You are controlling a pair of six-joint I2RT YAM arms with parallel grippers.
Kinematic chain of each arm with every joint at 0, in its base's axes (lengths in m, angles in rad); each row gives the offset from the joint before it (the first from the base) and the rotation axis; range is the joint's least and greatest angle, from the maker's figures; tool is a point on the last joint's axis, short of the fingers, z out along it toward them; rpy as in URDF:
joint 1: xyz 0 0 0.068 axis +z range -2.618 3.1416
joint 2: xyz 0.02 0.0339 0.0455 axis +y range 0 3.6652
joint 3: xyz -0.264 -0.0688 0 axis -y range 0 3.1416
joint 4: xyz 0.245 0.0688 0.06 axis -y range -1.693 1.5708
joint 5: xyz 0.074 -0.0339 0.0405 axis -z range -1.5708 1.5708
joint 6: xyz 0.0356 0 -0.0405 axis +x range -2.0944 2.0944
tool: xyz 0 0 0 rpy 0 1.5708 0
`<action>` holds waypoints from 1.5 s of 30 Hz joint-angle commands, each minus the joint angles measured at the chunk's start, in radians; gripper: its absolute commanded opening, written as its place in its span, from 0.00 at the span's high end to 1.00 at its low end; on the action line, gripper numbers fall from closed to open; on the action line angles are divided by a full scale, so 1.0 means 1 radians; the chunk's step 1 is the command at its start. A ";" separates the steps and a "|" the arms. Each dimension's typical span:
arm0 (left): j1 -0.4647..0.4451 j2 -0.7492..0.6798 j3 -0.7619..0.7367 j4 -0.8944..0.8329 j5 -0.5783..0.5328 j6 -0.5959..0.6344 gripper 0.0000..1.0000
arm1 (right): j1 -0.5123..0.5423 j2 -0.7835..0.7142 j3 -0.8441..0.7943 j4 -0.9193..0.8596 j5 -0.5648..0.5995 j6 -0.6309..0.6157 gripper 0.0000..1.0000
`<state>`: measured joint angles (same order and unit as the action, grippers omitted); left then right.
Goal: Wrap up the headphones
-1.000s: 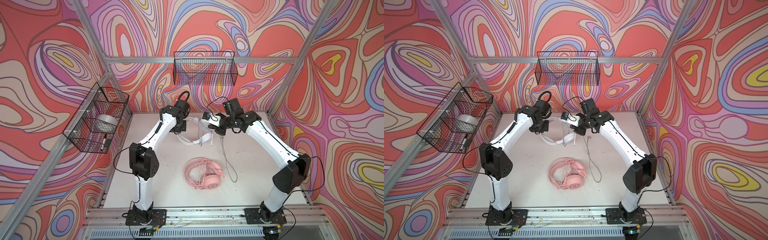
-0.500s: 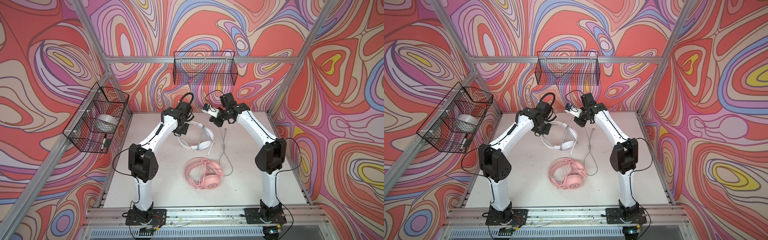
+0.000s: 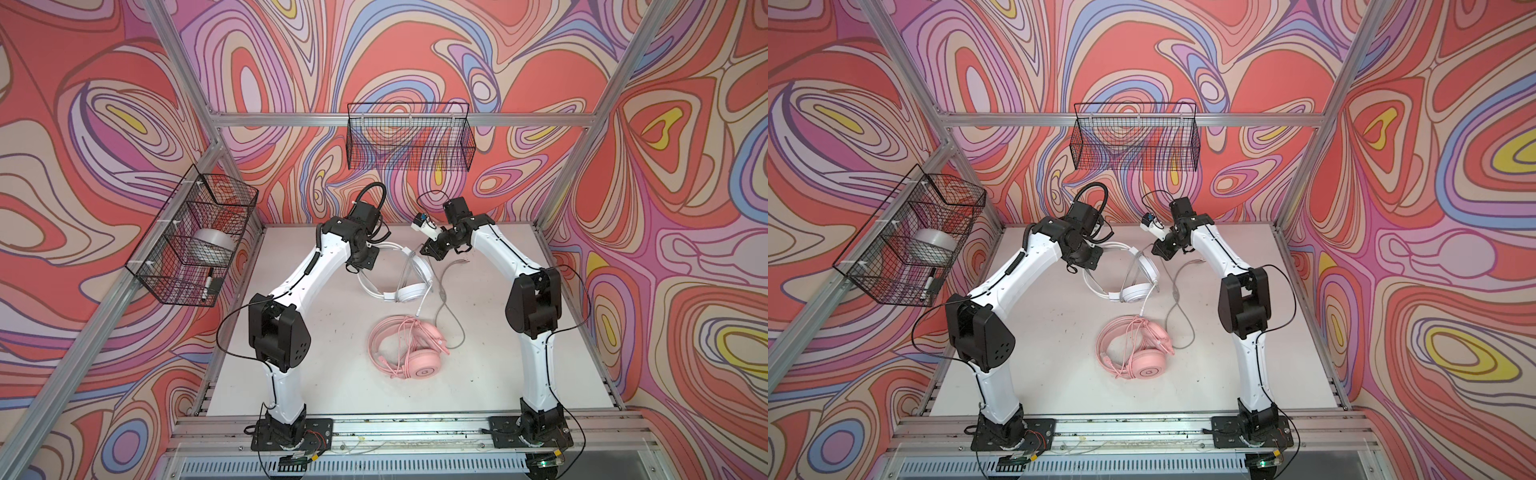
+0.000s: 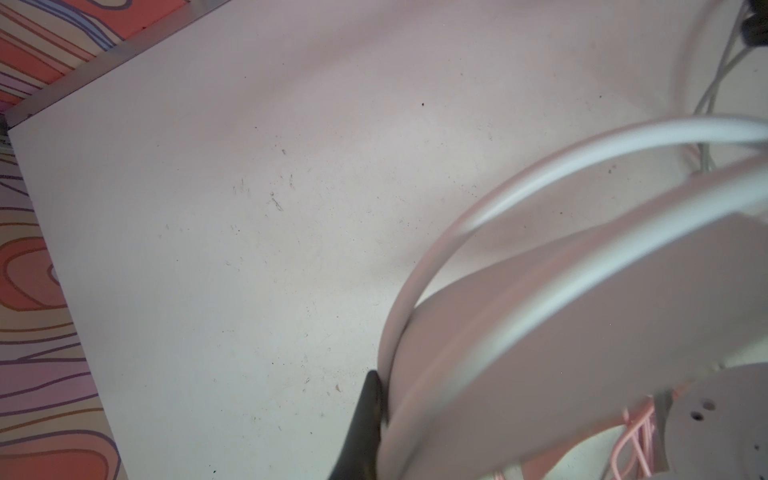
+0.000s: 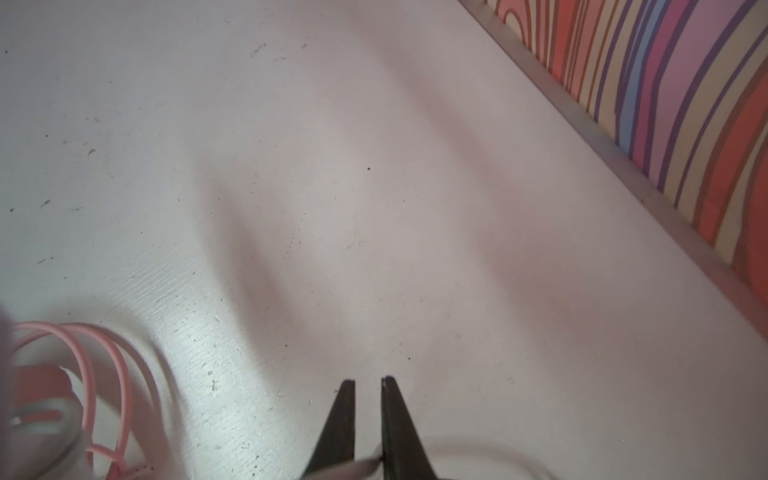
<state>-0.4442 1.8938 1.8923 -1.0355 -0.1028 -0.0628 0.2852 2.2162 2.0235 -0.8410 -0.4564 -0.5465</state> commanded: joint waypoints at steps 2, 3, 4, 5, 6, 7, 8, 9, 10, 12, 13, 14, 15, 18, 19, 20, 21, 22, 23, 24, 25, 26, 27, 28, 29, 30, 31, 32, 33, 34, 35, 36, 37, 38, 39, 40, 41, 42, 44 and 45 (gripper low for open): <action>0.006 -0.070 -0.002 0.020 0.114 -0.007 1.00 | -0.026 0.007 -0.071 0.102 -0.039 0.098 0.80; 0.008 -0.074 -0.002 0.023 0.124 -0.011 1.00 | -0.031 0.009 -0.082 0.111 -0.042 0.112 0.78; 0.010 -0.078 -0.002 0.024 0.134 -0.016 1.00 | -0.036 0.012 -0.094 0.120 -0.047 0.125 0.76; 0.012 -0.083 -0.002 0.025 0.143 -0.018 1.00 | -0.040 0.013 -0.105 0.130 -0.047 0.136 0.74; 0.015 -0.087 -0.004 0.026 0.152 -0.022 1.00 | -0.045 0.015 -0.119 0.144 -0.045 0.149 0.71; 0.018 -0.092 -0.005 0.029 0.161 -0.028 1.00 | -0.049 0.016 -0.134 0.154 -0.050 0.156 0.69; 0.020 -0.096 -0.006 0.031 0.168 -0.030 1.00 | -0.050 0.016 -0.144 0.163 -0.051 0.165 0.68; 0.022 -0.102 -0.007 0.033 0.177 -0.034 1.00 | -0.052 0.018 -0.158 0.172 -0.052 0.172 0.67; 0.024 -0.106 -0.008 0.035 0.190 -0.036 1.00 | -0.052 0.019 -0.167 0.179 -0.055 0.175 0.66; 0.026 -0.116 -0.014 0.043 0.212 -0.040 1.00 | -0.052 0.023 -0.189 0.202 -0.062 0.187 0.65; 0.027 -0.120 -0.017 0.049 0.223 -0.040 1.00 | -0.052 0.030 -0.191 0.208 -0.062 0.198 0.65; 0.026 -0.123 -0.017 0.051 0.232 -0.040 1.00 | -0.052 0.035 -0.193 0.212 -0.062 0.210 0.65; 0.026 -0.126 -0.016 0.051 0.236 -0.039 1.00 | -0.054 0.037 -0.194 0.218 -0.062 0.233 0.65; 0.026 -0.131 -0.014 0.043 0.232 -0.039 1.00 | -0.069 0.022 -0.235 0.273 -0.081 0.325 0.62; 0.027 -0.132 -0.013 0.043 0.233 -0.041 1.00 | -0.076 0.010 -0.261 0.297 -0.086 0.361 0.62; 0.028 -0.135 -0.014 0.044 0.235 -0.040 1.00 | -0.082 -0.004 -0.284 0.317 -0.093 0.386 0.61; 0.028 -0.137 -0.014 0.043 0.236 -0.040 1.00 | -0.088 -0.025 -0.321 0.347 -0.099 0.416 0.60; 0.028 -0.138 -0.013 0.043 0.236 -0.041 1.00 | -0.093 -0.055 -0.367 0.388 -0.102 0.446 0.57; 0.027 -0.139 -0.014 0.045 0.236 -0.042 1.00 | -0.095 -0.082 -0.410 0.432 -0.107 0.472 0.53; 0.028 -0.138 -0.015 0.046 0.238 -0.042 1.00 | -0.096 -0.117 -0.460 0.482 -0.117 0.501 0.50; 0.028 -0.136 -0.015 0.048 0.238 -0.044 1.00 | -0.098 -0.153 -0.509 0.534 -0.126 0.532 0.47; 0.028 -0.134 -0.015 0.048 0.238 -0.045 1.00 | -0.098 -0.183 -0.551 0.576 -0.128 0.556 0.44; 0.029 -0.133 -0.017 0.050 0.239 -0.046 1.00 | -0.099 -0.215 -0.595 0.615 -0.125 0.596 0.41; 0.028 -0.131 -0.018 0.050 0.242 -0.043 1.00 | -0.101 -0.241 -0.629 0.654 -0.118 0.624 0.39; 0.029 -0.128 -0.016 0.050 0.246 -0.043 1.00 | -0.104 -0.264 -0.664 0.689 -0.103 0.662 0.36; 0.030 -0.128 -0.018 0.051 0.249 -0.043 1.00 | -0.108 -0.282 -0.689 0.721 -0.085 0.702 0.35; 0.029 -0.127 -0.019 0.052 0.252 -0.042 1.00 | -0.112 -0.289 -0.704 0.743 -0.074 0.740 0.34; 0.029 -0.128 -0.019 0.054 0.257 -0.043 1.00 | -0.116 -0.290 -0.714 0.763 -0.063 0.784 0.34; 0.029 -0.128 -0.019 0.055 0.262 -0.043 1.00 | -0.119 -0.283 -0.712 0.775 -0.062 0.829 0.35; 0.029 -0.129 -0.020 0.057 0.265 -0.042 1.00 | -0.120 -0.271 -0.706 0.778 -0.059 0.861 0.36; 0.030 -0.130 -0.021 0.058 0.271 -0.042 1.00 | -0.120 -0.254 -0.694 0.775 -0.055 0.892 0.37; 0.029 -0.131 -0.022 0.060 0.274 -0.042 1.00 | -0.120 -0.232 -0.679 0.770 -0.057 0.926 0.37; 0.030 -0.132 -0.022 0.060 0.278 -0.042 1.00 | -0.119 -0.213 -0.661 0.760 -0.061 0.954 0.38; 0.029 -0.134 -0.022 0.061 0.281 -0.043 1.00 | -0.119 -0.191 -0.644 0.752 -0.064 0.985 0.39; 0.030 -0.136 -0.022 0.063 0.282 -0.044 1.00 | -0.119 -0.171 -0.630 0.746 -0.070 1.013 0.40; 0.029 -0.137 -0.022 0.065 0.282 -0.045 1.00 | -0.119 -0.159 -0.625 0.746 -0.074 1.037 0.40; 0.029 -0.139 -0.022 0.065 0.284 -0.045 1.00 | -0.119 -0.144 -0.622 0.751 -0.074 1.060 0.41; 0.029 -0.139 -0.020 0.066 0.288 -0.045 1.00 | -0.119 -0.133 -0.626 0.762 -0.073 1.078 0.41; 0.029 -0.140 -0.019 0.068 0.296 -0.047 1.00 | -0.117 -0.117 -0.633 0.799 -0.087 1.107 0.41; 0.029 -0.141 -0.018 0.069 0.300 -0.048 1.00 | -0.114 -0.108 -0.633 0.816 -0.094 1.120 0.41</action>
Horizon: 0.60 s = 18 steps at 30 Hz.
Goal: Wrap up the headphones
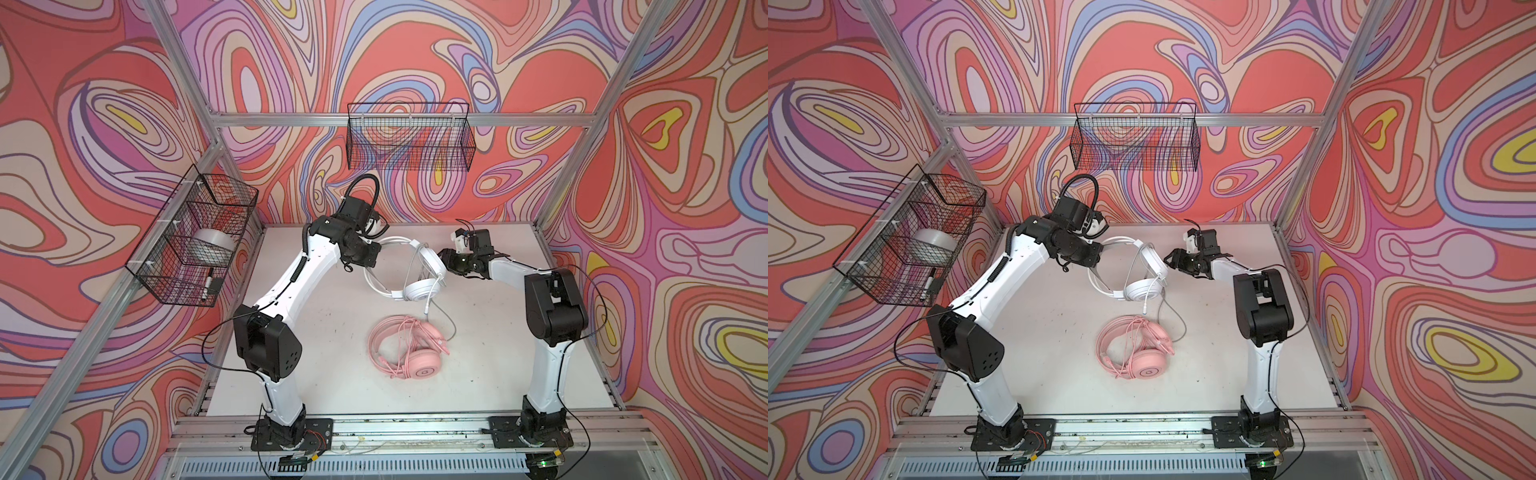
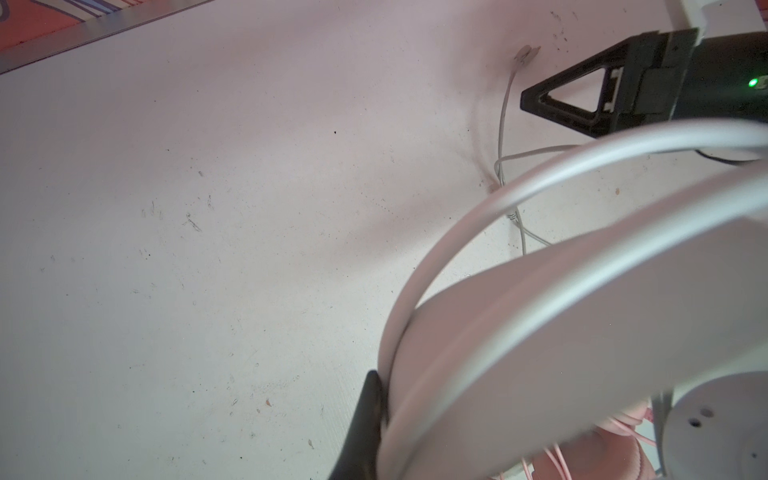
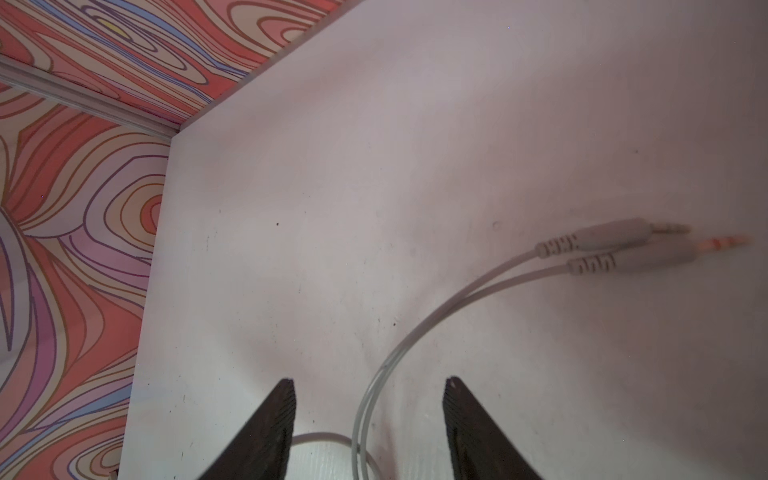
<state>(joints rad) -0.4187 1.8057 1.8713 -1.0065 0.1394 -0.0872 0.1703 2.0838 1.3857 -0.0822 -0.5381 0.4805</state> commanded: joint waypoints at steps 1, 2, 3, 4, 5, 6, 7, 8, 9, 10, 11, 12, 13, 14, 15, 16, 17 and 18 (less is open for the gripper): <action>0.003 -0.052 0.003 0.040 0.060 -0.025 1.00 | 0.005 0.034 0.013 0.056 -0.015 0.100 0.41; 0.004 -0.051 0.004 0.042 0.061 -0.026 1.00 | 0.010 0.046 0.025 0.047 -0.014 0.101 0.41; 0.003 -0.051 0.003 0.043 0.064 -0.025 1.00 | 0.016 0.058 0.034 0.044 -0.013 0.106 0.41; 0.003 -0.051 0.004 0.044 0.066 -0.028 1.00 | 0.020 0.068 0.039 0.051 -0.015 0.114 0.42; 0.004 -0.051 0.004 0.045 0.068 -0.029 1.00 | 0.024 0.081 0.044 0.064 -0.017 0.131 0.43; 0.004 -0.049 0.004 0.045 0.072 -0.031 1.00 | 0.026 0.092 0.048 0.072 -0.020 0.146 0.45; 0.004 -0.049 0.005 0.046 0.075 -0.034 1.00 | 0.030 0.109 0.056 0.079 -0.029 0.161 0.49; 0.002 -0.049 0.004 0.048 0.073 -0.037 1.00 | 0.031 0.125 0.068 0.079 -0.039 0.172 0.53; 0.003 -0.051 0.004 0.048 0.070 -0.040 1.00 | 0.032 0.135 0.076 0.078 -0.047 0.183 0.58; 0.003 -0.052 0.004 0.048 0.068 -0.040 1.00 | 0.032 0.144 0.077 0.084 -0.054 0.192 0.65; 0.003 -0.055 0.004 0.049 0.061 -0.044 1.00 | 0.033 0.143 0.067 0.094 -0.053 0.200 0.74; 0.004 -0.060 0.006 0.051 0.053 -0.047 1.00 | 0.031 0.138 0.055 0.103 -0.039 0.205 0.81; 0.005 -0.064 0.005 0.054 0.043 -0.053 1.00 | 0.029 0.127 0.041 0.107 -0.018 0.202 0.90; 0.008 -0.070 0.006 0.057 0.037 -0.062 1.00 | 0.023 0.113 0.029 0.100 0.001 0.193 0.96; 0.015 -0.074 0.008 0.060 0.040 -0.075 1.00 | 0.014 0.104 0.021 0.090 0.011 0.186 1.00; 0.025 -0.082 0.012 0.061 0.048 -0.089 1.00 | 0.002 0.093 0.013 0.073 0.025 0.172 1.00; 0.037 -0.088 0.016 0.063 0.048 -0.108 1.00 | -0.012 0.076 0.003 0.051 0.048 0.153 1.00; 0.051 -0.096 0.017 0.067 0.050 -0.129 1.00 | -0.024 0.061 -0.006 0.025 0.074 0.132 1.00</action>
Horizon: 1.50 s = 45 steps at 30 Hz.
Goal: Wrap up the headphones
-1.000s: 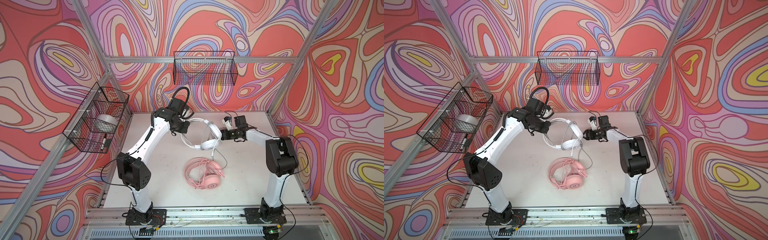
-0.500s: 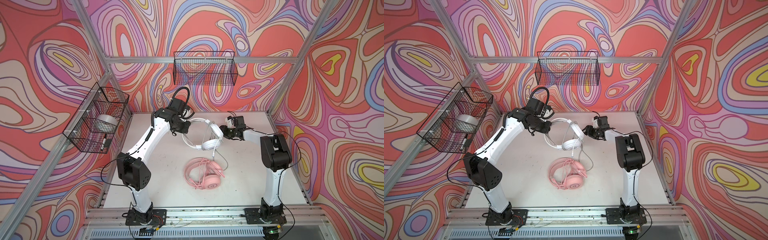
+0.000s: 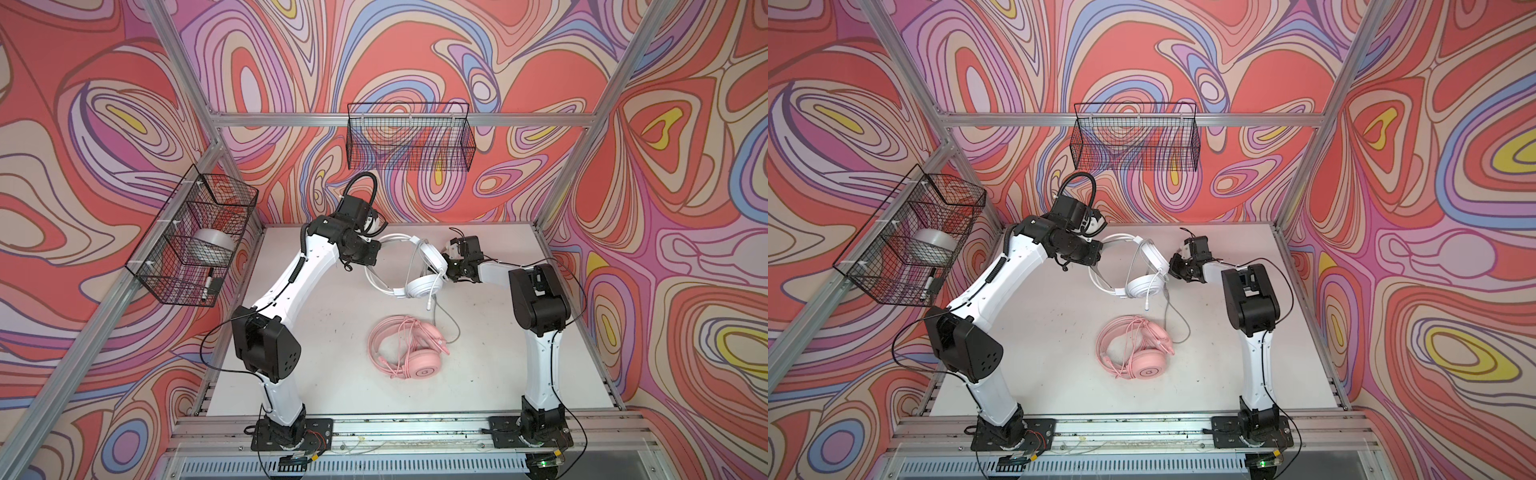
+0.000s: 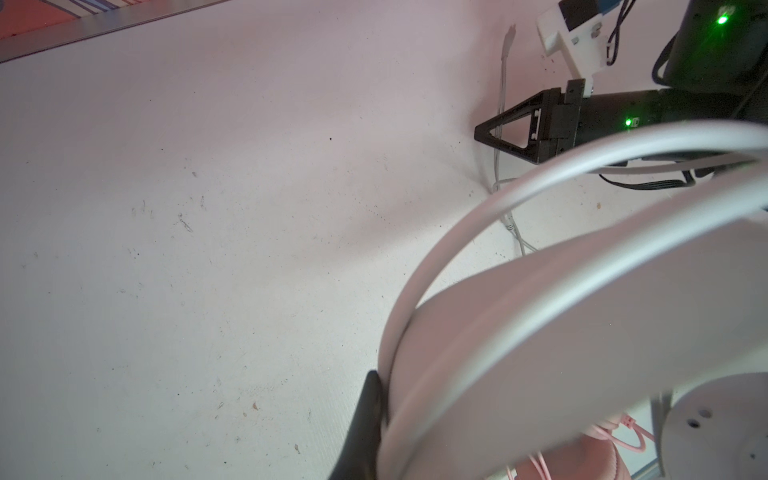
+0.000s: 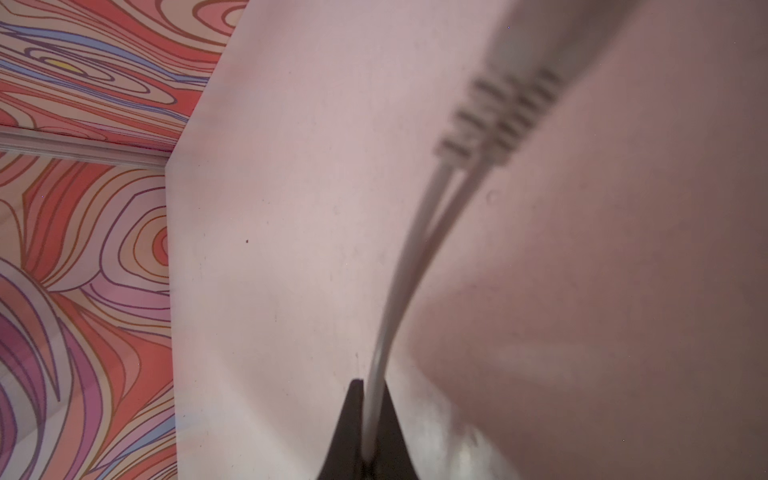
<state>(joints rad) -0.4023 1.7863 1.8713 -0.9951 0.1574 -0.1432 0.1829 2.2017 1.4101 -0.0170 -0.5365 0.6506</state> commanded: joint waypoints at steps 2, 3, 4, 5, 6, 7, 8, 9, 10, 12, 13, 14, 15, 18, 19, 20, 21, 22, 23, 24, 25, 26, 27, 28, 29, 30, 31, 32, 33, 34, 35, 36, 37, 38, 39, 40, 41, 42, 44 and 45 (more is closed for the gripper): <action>0.072 -0.095 0.016 0.070 0.044 -0.125 1.00 | -0.073 -0.094 -0.057 -0.098 0.130 -0.087 1.00; 0.091 -0.106 0.011 0.082 0.050 -0.150 1.00 | -0.091 -0.109 -0.071 -0.117 0.146 -0.107 1.00; 0.112 -0.120 0.003 0.097 0.053 -0.180 1.00 | -0.114 -0.126 -0.086 -0.142 0.169 -0.130 1.00; 0.135 -0.135 -0.011 0.113 0.047 -0.213 1.00 | -0.135 -0.145 -0.101 -0.168 0.199 -0.155 1.00; 0.151 -0.149 -0.023 0.126 0.045 -0.237 1.00 | -0.152 -0.157 -0.115 -0.191 0.227 -0.179 1.00; 0.173 -0.162 -0.038 0.142 0.032 -0.263 1.00 | -0.174 -0.175 -0.134 -0.214 0.259 -0.199 1.00; 0.190 -0.175 -0.050 0.151 0.012 -0.285 1.00 | -0.193 -0.190 -0.150 -0.224 0.270 -0.215 1.00; 0.209 -0.187 -0.062 0.158 -0.009 -0.306 1.00 | -0.218 -0.211 -0.173 -0.234 0.289 -0.230 1.00; 0.228 -0.196 -0.071 0.162 -0.029 -0.322 1.00 | -0.236 -0.230 -0.192 -0.244 0.318 -0.247 1.00; 0.258 -0.207 -0.079 0.156 -0.074 -0.352 1.00 | -0.264 -0.259 -0.213 -0.269 0.371 -0.271 1.00; 0.273 -0.211 -0.081 0.152 -0.083 -0.358 1.00 | -0.276 -0.270 -0.220 -0.280 0.393 -0.283 1.00; 0.284 -0.212 -0.080 0.148 -0.083 -0.361 1.00 | -0.287 -0.281 -0.225 -0.292 0.412 -0.296 1.00; 0.292 -0.212 -0.079 0.147 -0.075 -0.362 1.00 | -0.294 -0.293 -0.227 -0.305 0.427 -0.309 1.00; 0.295 -0.208 -0.078 0.150 -0.035 -0.350 1.00 | -0.298 -0.324 -0.224 -0.343 0.487 -0.348 0.99; 0.295 -0.203 -0.078 0.149 -0.014 -0.346 1.00 | -0.298 -0.336 -0.226 -0.351 0.502 -0.358 0.93; 0.295 -0.199 -0.079 0.147 0.002 -0.345 1.00 | -0.298 -0.348 -0.230 -0.356 0.501 -0.363 0.88; 0.295 -0.193 -0.080 0.147 0.027 -0.338 1.00 | -0.298 -0.364 -0.238 -0.354 0.490 -0.371 0.81; 0.295 -0.187 -0.083 0.145 0.047 -0.330 1.00 | -0.298 -0.380 -0.249 -0.352 0.477 -0.377 0.75; 0.295 -0.182 -0.082 0.142 0.062 -0.324 1.00 | -0.298 -0.394 -0.258 -0.350 0.470 -0.380 0.70; 0.295 -0.175 -0.082 0.137 0.080 -0.315 1.00 | -0.297 -0.412 -0.267 -0.350 0.461 -0.384 0.65; 0.294 -0.169 -0.080 0.132 0.095 -0.305 1.00 | -0.298 -0.425 -0.278 -0.347 0.445 -0.393 0.61; 0.293 -0.164 -0.079 0.126 0.104 -0.299 1.00 | -0.297 -0.454 -0.289 -0.343 0.435 -0.399 0.58; 0.293 -0.161 -0.078 0.123 0.113 -0.291 1.00 | -0.296 -0.477 -0.299 -0.338 0.419 -0.407 0.56; 0.293 -0.157 -0.077 0.120 0.125 -0.282 1.00 | -0.296 -0.499 -0.310 -0.329 0.398 -0.417 0.55; 0.293 -0.153 -0.073 0.113 0.139 -0.272 1.00 | -0.294 -0.526 -0.324 -0.316 0.375 -0.430 0.54; 0.291 -0.147 -0.070 0.106 0.150 -0.262 1.00 | -0.289 -0.558 -0.339 -0.297 0.351 -0.444 0.52; 0.288 -0.143 -0.067 0.100 0.162 -0.250 1.00 | -0.281 -0.584 -0.348 -0.279 0.326 -0.462 0.51; 0.284 -0.138 -0.061 0.089 0.164 -0.236 1.00 | -0.266 -0.609 -0.355 -0.260 0.299 -0.489 0.48; 0.277 -0.132 -0.057 0.079 0.161 -0.224 1.00 | -0.247 -0.630 -0.356 -0.244 0.270 -0.521 0.47; 0.272 -0.127 -0.052 0.070 0.166 -0.209 1.00 | -0.231 -0.642 -0.356 -0.232 0.232 -0.551 0.46; 0.264 -0.122 -0.046 0.058 0.169 -0.195 1.00 | -0.211 -0.648 -0.351 -0.221 0.190 -0.582 0.46; 0.256 -0.118 -0.039 0.049 0.169 -0.182 1.00 | -0.192 -0.649 -0.346 -0.208 0.152 -0.611 0.45; 0.250 -0.116 -0.038 0.044 0.176 -0.170 1.00 | -0.179 -0.647 -0.344 -0.195 0.102 -0.640 0.44; 0.243 -0.114 -0.035 0.037 0.191 -0.157 1.00 | -0.161 -0.639 -0.341 -0.179 0.062 -0.665 0.44; 0.237 -0.114 -0.032 0.032 0.202 -0.144 1.00 | -0.144 -0.624 -0.333 -0.168 0.037 -0.689 0.44; 0.229 -0.114 -0.029 0.029 0.215 -0.131 1.00 | -0.131 -0.607 -0.322 -0.163 0.013 -0.709 0.43; 0.219 -0.114 -0.022 0.021 0.227 -0.113 1.00 | -0.118 -0.585 -0.307 -0.158 -0.009 -0.728 0.43; 0.207 -0.113 -0.013 0.010 0.234 -0.093 1.00 | -0.106 -0.558 -0.289 -0.155 -0.028 -0.743 0.42; 0.185 -0.110 0.006 -0.019 0.241 -0.053 1.00 | -0.075 -0.507 -0.239 -0.184 -0.057 -0.797 0.41; 0.173 -0.108 0.016 -0.034 0.243 -0.035 1.00 | -0.057 -0.485 -0.216 -0.198 -0.063 -0.831 0.41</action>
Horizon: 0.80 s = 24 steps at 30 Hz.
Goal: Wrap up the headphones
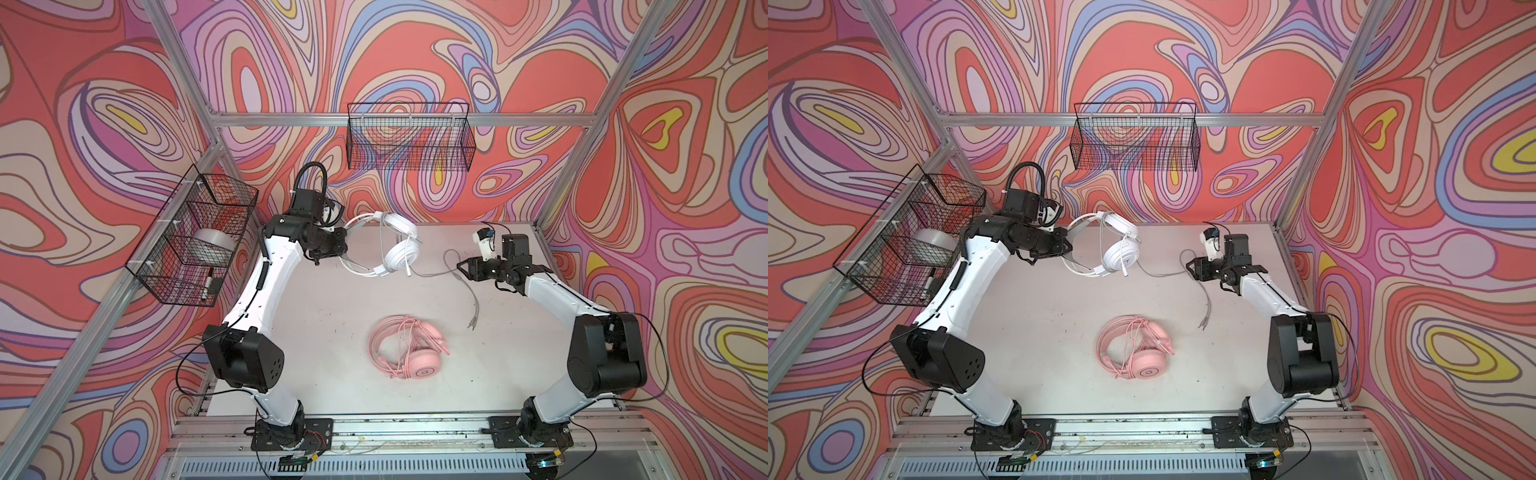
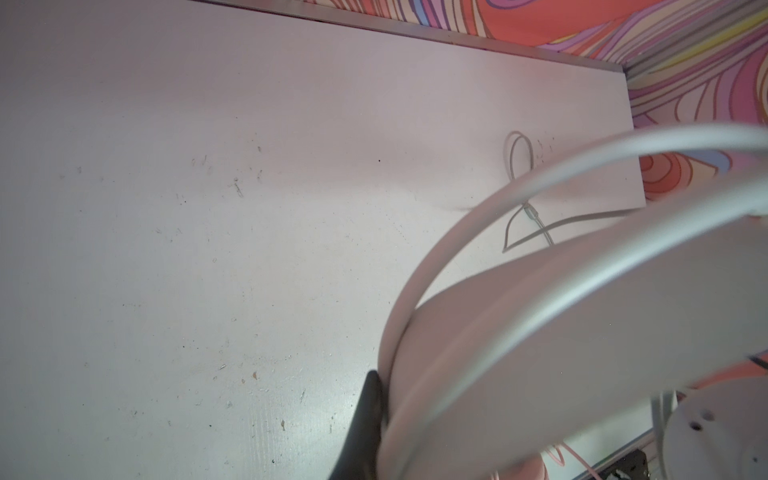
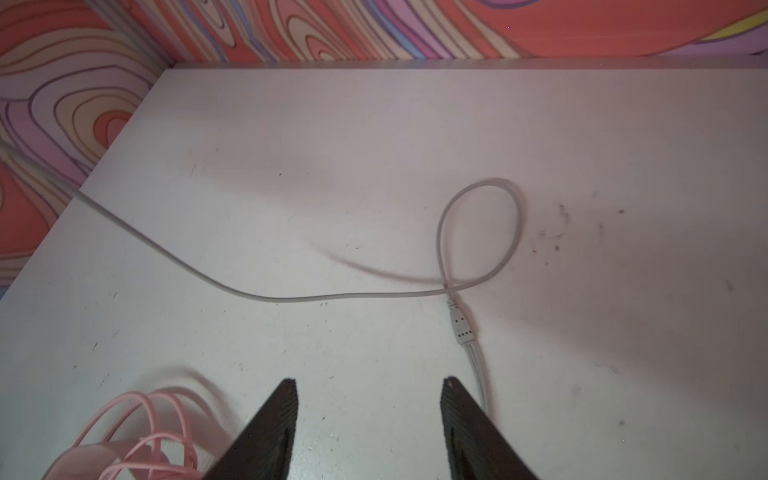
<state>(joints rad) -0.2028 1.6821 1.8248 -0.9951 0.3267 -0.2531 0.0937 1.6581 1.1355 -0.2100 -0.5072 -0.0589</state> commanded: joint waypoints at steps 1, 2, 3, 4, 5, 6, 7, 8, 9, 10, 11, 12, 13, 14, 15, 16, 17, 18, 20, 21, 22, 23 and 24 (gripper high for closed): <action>-0.035 -0.004 0.067 -0.042 0.071 0.087 1.00 | 0.044 0.075 0.070 -0.005 -0.103 -0.151 0.41; -0.042 -0.006 0.067 -0.049 0.067 0.094 1.00 | 0.057 0.088 0.076 0.004 -0.119 -0.183 0.40; -0.044 -0.010 0.063 -0.050 0.066 0.095 1.00 | 0.066 0.098 0.072 0.023 -0.130 -0.212 0.40; -0.044 -0.011 0.060 -0.050 0.062 0.093 1.00 | 0.072 0.103 0.063 0.045 -0.146 -0.235 0.37; -0.044 -0.014 0.058 -0.050 0.058 0.091 1.00 | 0.077 0.103 0.046 0.073 -0.176 -0.268 0.35; -0.043 -0.016 0.056 -0.051 0.054 0.089 1.00 | 0.081 0.096 0.017 0.115 -0.211 -0.299 0.34; -0.044 -0.016 0.055 -0.051 0.051 0.088 1.00 | 0.085 0.085 -0.013 0.158 -0.239 -0.324 0.34; -0.044 -0.018 0.055 -0.051 0.047 0.084 1.00 | 0.090 0.075 -0.055 0.214 -0.263 -0.350 0.33; -0.044 -0.016 0.055 -0.051 0.047 0.083 1.00 | 0.098 0.069 -0.085 0.259 -0.272 -0.366 0.30; -0.044 -0.016 0.055 -0.050 0.051 0.082 1.00 | 0.104 0.070 -0.098 0.289 -0.264 -0.368 0.28; -0.044 -0.015 0.055 -0.048 0.057 0.081 1.00 | 0.111 0.080 -0.094 0.295 -0.254 -0.374 0.28; -0.044 -0.015 0.057 -0.047 0.062 0.080 1.00 | 0.116 0.100 -0.077 0.287 -0.241 -0.379 0.28; -0.045 -0.014 0.057 -0.046 0.064 0.078 1.00 | 0.121 0.108 -0.058 0.273 -0.234 -0.389 0.28; -0.046 -0.013 0.060 -0.045 0.067 0.075 1.00 | 0.126 0.156 -0.031 0.252 -0.229 -0.410 0.28; -0.046 -0.013 0.061 -0.045 0.071 0.075 1.00 | 0.132 0.182 -0.008 0.247 -0.221 -0.424 0.28; -0.047 -0.013 0.063 -0.046 0.072 0.075 1.00 | 0.134 0.205 0.011 0.244 -0.218 -0.433 0.28; -0.047 -0.013 0.066 -0.048 0.073 0.075 1.00 | 0.136 0.227 0.033 0.238 -0.218 -0.444 0.28; -0.047 -0.014 0.070 -0.052 0.073 0.075 1.00 | 0.135 0.246 0.050 0.242 -0.209 -0.446 0.28; -0.047 -0.016 0.074 -0.059 0.073 0.078 1.00 | 0.135 0.273 0.079 0.233 -0.217 -0.466 0.28; -0.047 -0.018 0.074 -0.059 0.072 0.078 1.00 | 0.135 0.281 0.092 0.218 -0.225 -0.485 0.29; -0.047 -0.019 0.074 -0.060 0.068 0.078 1.00 | 0.137 0.287 0.103 0.204 -0.231 -0.492 0.29; -0.047 -0.019 0.074 -0.062 0.063 0.078 1.00 | 0.136 0.291 0.110 0.193 -0.242 -0.500 0.29; -0.047 -0.021 0.074 -0.062 0.062 0.078 1.00 | 0.138 0.294 0.111 0.187 -0.254 -0.508 0.29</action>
<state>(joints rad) -0.2527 1.6829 1.8591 -1.0550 0.3508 -0.1753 0.2256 1.9453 1.2148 0.0006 -0.7246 -0.5140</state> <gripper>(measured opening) 0.078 0.713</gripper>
